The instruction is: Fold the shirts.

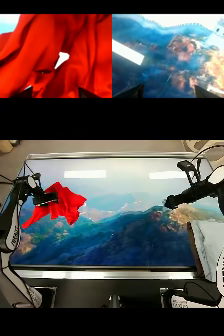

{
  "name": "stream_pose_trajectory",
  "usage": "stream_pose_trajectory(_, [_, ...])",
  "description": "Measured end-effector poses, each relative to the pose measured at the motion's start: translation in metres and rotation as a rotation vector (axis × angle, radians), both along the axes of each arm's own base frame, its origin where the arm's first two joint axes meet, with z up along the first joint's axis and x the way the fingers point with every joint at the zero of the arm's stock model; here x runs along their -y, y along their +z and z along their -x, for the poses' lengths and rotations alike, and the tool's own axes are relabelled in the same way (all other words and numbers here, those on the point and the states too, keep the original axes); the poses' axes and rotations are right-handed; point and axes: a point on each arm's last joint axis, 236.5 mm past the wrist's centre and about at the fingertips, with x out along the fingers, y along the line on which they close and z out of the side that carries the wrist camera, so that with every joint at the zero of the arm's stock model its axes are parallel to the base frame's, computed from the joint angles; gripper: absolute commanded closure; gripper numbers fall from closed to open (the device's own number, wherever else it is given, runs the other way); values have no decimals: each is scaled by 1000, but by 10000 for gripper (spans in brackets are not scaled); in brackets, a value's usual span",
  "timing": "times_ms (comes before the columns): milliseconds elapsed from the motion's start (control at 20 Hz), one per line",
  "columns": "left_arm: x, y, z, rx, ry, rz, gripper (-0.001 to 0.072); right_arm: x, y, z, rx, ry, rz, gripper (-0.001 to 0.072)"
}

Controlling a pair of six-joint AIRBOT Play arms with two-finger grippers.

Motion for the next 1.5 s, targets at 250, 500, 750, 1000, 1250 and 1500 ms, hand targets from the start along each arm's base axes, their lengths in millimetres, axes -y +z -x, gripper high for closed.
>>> stream_pose_trajectory(250, [18, 8, -2, 8, -50, 22, 680, 0, 16, -1, 54, 20, 15, 27])
stream_pose_trajectory(500, [86, 177, -2, 349, -300, 8, 680, 13, 90, -3, 265, 15, 99, 30])
stream_pose_trajectory(750, [210, 329, 82, 657, -578, 71, 680, 14, 180, 35, 457, 2, 147, 30])
stream_pose_trajectory(1000, [336, 302, 158, 600, -794, 216, 680, 27, 230, 92, 547, -50, 222, 30])
stream_pose_trajectory(1250, [435, 178, 214, 360, -901, 288, -13, 39, 225, 125, 473, -77, 277, 30])
stream_pose_trajectory(1500, [347, 143, 170, 236, -845, 6, -13, 20, 150, 111, 215, 9, 184, 14])
